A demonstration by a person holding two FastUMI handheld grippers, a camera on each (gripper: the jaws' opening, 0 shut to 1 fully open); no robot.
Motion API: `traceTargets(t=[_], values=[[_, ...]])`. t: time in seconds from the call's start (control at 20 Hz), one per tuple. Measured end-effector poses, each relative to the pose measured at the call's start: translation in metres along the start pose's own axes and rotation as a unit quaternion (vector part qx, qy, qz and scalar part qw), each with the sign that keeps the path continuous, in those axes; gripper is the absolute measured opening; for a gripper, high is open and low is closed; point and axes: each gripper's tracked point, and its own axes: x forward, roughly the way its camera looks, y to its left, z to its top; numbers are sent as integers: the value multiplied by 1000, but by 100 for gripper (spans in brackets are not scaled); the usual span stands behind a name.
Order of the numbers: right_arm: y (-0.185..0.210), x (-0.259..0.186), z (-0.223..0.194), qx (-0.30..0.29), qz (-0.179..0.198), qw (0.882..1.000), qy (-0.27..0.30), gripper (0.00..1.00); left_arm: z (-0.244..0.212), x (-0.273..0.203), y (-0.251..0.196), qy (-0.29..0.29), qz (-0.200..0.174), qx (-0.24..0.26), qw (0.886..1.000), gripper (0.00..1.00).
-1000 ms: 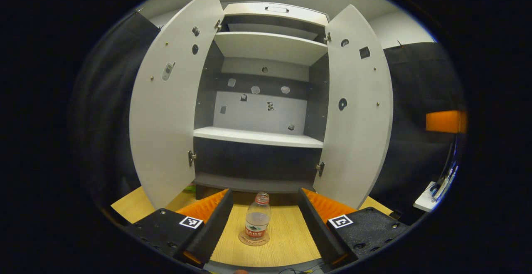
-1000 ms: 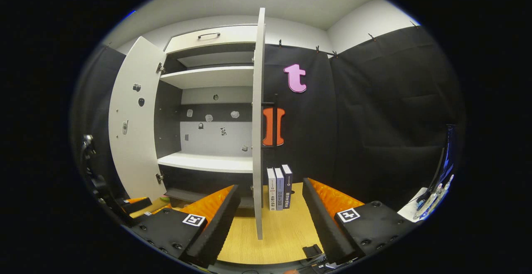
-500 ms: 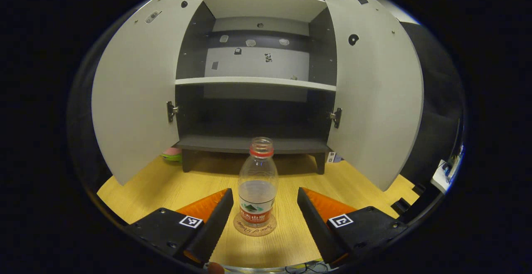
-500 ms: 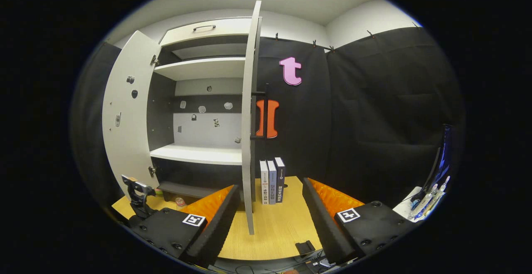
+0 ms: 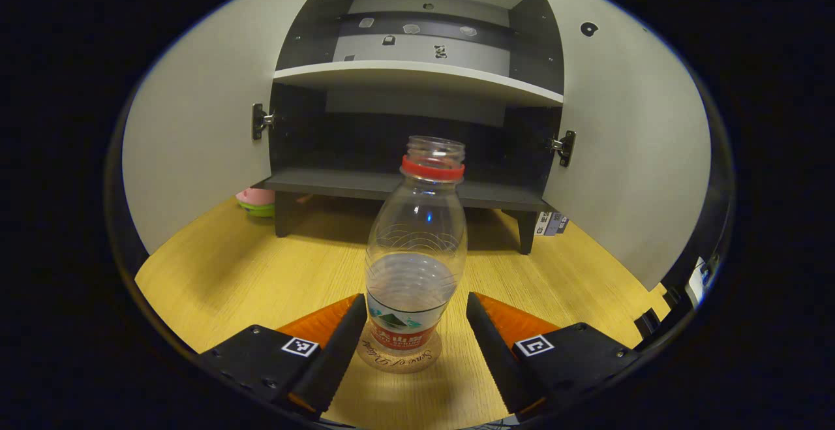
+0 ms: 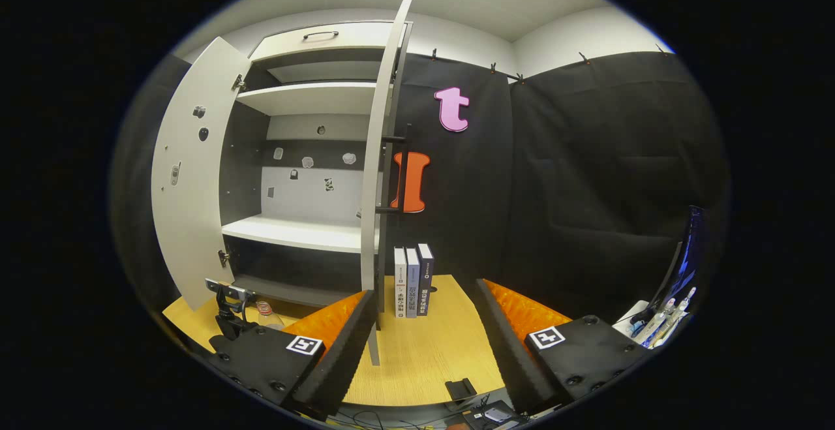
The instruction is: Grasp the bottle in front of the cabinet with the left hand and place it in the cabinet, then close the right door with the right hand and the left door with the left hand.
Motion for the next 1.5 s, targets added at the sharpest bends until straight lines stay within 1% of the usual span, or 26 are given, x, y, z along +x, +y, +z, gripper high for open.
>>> traceTargets(t=[0.05,0.1,0.2,0.3,0.45,0.6,0.7,0.9,1.05,1.2,1.3,1.5], values=[[-1,1,0,-1,-1,1000,0,99,2,2,2,-2,2,3,1000,94],[-1,2,-1,-3,-1,1000,0,99,3,4,0,-3,-2,7,1000,89],[0,3,0,-5,0,1000,-1,99,3,4,-5,7,-14,16,1000,76],[2,4,-1,-4,2,1000,0,99,12,-1,-9,6,-23,15,1000,74],[8,3,-2,4,11,1000,-1,99,46,-17,-14,-7,-35,12,999,74],[14,3,-2,13,20,1000,-3,99,86,-40,-22,-17,-68,5,998,74],[20,2,-1,21,30,999,-6,99,122,-57,-21,-33,-85,2,996,74],[31,-1,-3,35,47,998,-9,99,190,-87,-21,-53,-109,-6,993,74],[35,-1,-4,44,55,997,-8,99,232,-98,-17,-62,-112,-3,992,74],[33,-2,3,45,58,997,-18,99,279,-99,-15,-81,-116,-20,990,73],[29,-3,6,43,54,997,-24,99,313,-96,-12,-104,-109,-8,989,73],[17,-2,3,49,43,998,-24,99,363,-76,-8,-121,-94,17,988,73]])
